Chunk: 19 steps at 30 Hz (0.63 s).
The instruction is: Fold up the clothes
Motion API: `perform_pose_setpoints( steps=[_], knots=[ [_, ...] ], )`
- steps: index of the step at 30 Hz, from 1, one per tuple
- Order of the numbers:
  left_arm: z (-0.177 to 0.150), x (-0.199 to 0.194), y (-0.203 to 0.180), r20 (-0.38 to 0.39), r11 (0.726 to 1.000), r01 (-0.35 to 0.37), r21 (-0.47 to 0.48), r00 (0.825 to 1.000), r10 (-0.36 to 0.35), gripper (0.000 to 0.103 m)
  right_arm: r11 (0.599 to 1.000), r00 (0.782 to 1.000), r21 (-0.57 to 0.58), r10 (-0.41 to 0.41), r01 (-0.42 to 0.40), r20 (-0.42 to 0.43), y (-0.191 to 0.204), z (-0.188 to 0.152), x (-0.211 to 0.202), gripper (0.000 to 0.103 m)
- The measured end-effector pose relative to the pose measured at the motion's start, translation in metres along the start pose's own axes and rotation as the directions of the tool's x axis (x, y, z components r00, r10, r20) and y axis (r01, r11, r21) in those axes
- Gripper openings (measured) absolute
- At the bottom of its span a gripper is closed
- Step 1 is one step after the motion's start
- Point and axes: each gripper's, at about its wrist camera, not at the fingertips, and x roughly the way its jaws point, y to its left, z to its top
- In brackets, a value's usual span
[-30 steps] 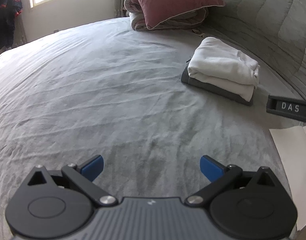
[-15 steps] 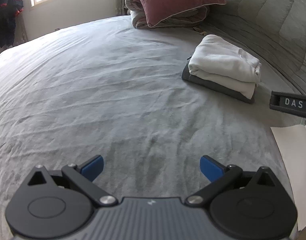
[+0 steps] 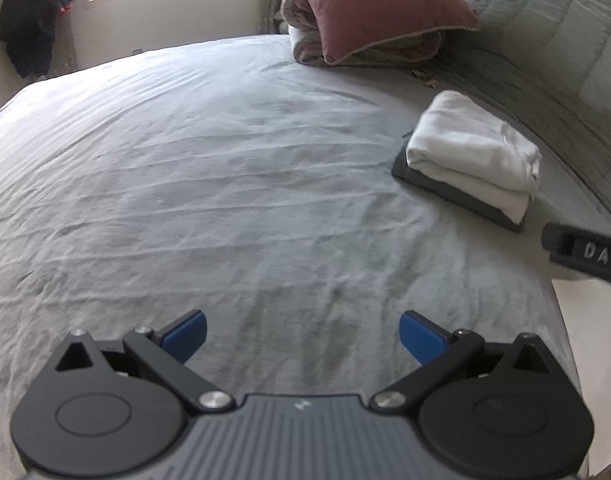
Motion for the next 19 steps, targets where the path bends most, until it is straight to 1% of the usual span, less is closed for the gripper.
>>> perform_pose_setpoints(
  steps=[2, 5, 8, 13, 19],
  knots=[
    [0.000, -0.004, 0.001, 0.011, 1.000, -0.002, 0.005, 1.000, 0.002, 0.103, 1.000, 1.000, -0.002, 0.010, -0.010, 0.001, 0.003, 0.001, -0.001, 0.103],
    [-0.001, -0.008, 0.002, 0.011, 1.000, 0.005, 0.002, 1.000, -0.005, 0.103, 1.000, 1.000, 0.000, 0.026, -0.026, 0.009, 0.006, 0.003, -0.005, 0.103],
    [-0.003, -0.012, 0.005, 0.010, 1.000, -0.003, -0.001, 1.000, 0.003, 0.103, 1.000, 0.999, 0.003, 0.030, -0.030, 0.013, 0.009, 0.002, -0.008, 0.103],
    [-0.005, -0.020, 0.018, 0.019, 0.999, -0.031, -0.025, 0.999, 0.032, 0.103, 0.999, 0.999, -0.013, 0.045, -0.045, 0.011, 0.018, -0.002, -0.011, 0.103],
    [-0.006, -0.026, 0.042, 0.037, 0.996, -0.076, -0.049, 0.996, 0.078, 0.103, 0.997, 0.998, -0.034, 0.064, -0.064, -0.005, 0.038, -0.005, -0.008, 0.103]
  ],
)
